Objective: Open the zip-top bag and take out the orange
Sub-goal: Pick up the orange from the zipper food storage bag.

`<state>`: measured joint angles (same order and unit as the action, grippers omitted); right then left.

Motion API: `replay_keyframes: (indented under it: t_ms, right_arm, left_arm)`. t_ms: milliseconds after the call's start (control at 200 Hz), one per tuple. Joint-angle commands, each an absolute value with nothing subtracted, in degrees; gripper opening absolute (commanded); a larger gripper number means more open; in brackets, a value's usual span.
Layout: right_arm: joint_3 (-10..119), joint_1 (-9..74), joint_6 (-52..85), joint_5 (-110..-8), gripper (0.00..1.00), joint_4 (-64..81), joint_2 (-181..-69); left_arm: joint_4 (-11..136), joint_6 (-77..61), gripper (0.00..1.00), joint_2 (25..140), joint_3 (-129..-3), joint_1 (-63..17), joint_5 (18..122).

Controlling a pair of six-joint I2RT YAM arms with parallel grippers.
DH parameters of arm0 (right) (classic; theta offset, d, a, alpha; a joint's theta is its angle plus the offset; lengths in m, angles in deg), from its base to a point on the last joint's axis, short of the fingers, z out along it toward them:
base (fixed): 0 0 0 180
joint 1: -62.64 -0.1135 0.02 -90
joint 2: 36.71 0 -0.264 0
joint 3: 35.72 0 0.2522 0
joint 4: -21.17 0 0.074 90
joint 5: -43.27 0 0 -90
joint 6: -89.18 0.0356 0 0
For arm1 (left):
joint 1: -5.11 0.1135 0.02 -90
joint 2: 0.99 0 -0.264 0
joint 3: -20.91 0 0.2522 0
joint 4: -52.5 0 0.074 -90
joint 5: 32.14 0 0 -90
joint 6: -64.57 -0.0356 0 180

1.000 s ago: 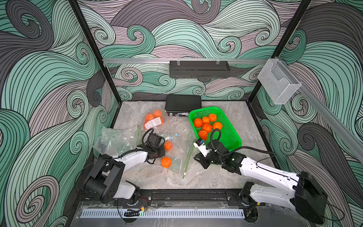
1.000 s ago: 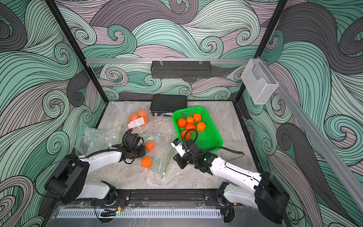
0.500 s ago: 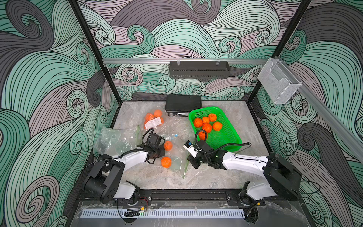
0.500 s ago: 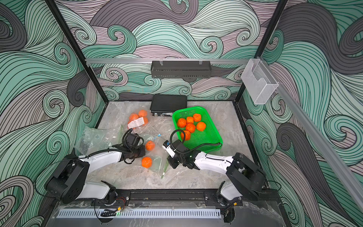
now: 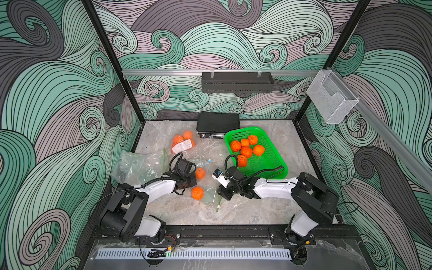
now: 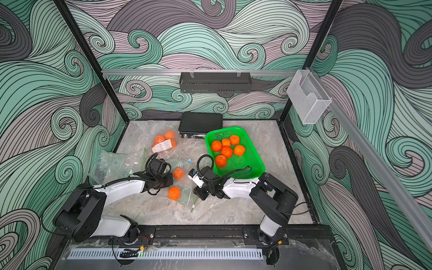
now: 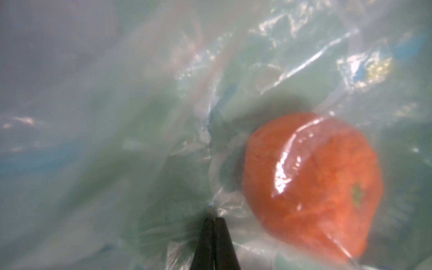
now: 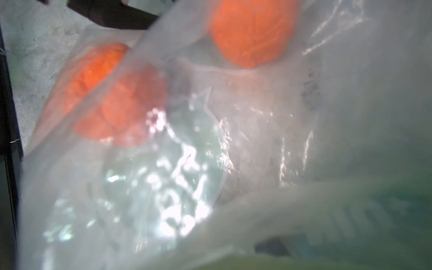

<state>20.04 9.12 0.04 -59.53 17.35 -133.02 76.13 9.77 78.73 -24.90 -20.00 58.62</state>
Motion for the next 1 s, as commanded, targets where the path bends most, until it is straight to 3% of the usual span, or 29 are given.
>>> replay_keyframes:
  t_ms: [0,195,490,565,676,776,996]
  right_arm:
    - [18.6,8.9,-1.7,-62.3,0.48,23.9,-133.9]
    - [17.0,8.9,-2.0,-63.6,0.52,27.7,-134.8]
    - [17.2,8.9,-2.1,-62.0,0.55,26.9,-134.1]
    - [17.3,8.9,-2.1,-61.9,0.55,26.7,-133.9]
    - [17.5,8.9,-2.1,-62.1,0.55,26.6,-134.0]
    - [17.6,9.0,-2.1,-62.5,0.55,26.5,-134.0]
    - [17.4,9.0,-2.1,-63.3,0.56,25.9,-134.0]
  left_arm:
    - [82.9,10.3,0.18,80.1,-27.8,-20.3,59.8]
    - [91.6,13.5,0.46,74.7,-33.2,-20.3,60.6]
    - [105.7,17.8,0.54,63.1,-31.9,-20.2,60.7]
    - [106.7,18.0,0.48,59.1,-30.7,-20.2,63.7]
    - [102.6,20.3,0.26,54.2,-26.1,-20.3,70.3]
    - [98.3,22.3,0.13,53.2,-22.4,-20.5,72.0]
    - [92.6,22.7,0.07,59.2,-20.2,-20.4,71.3]
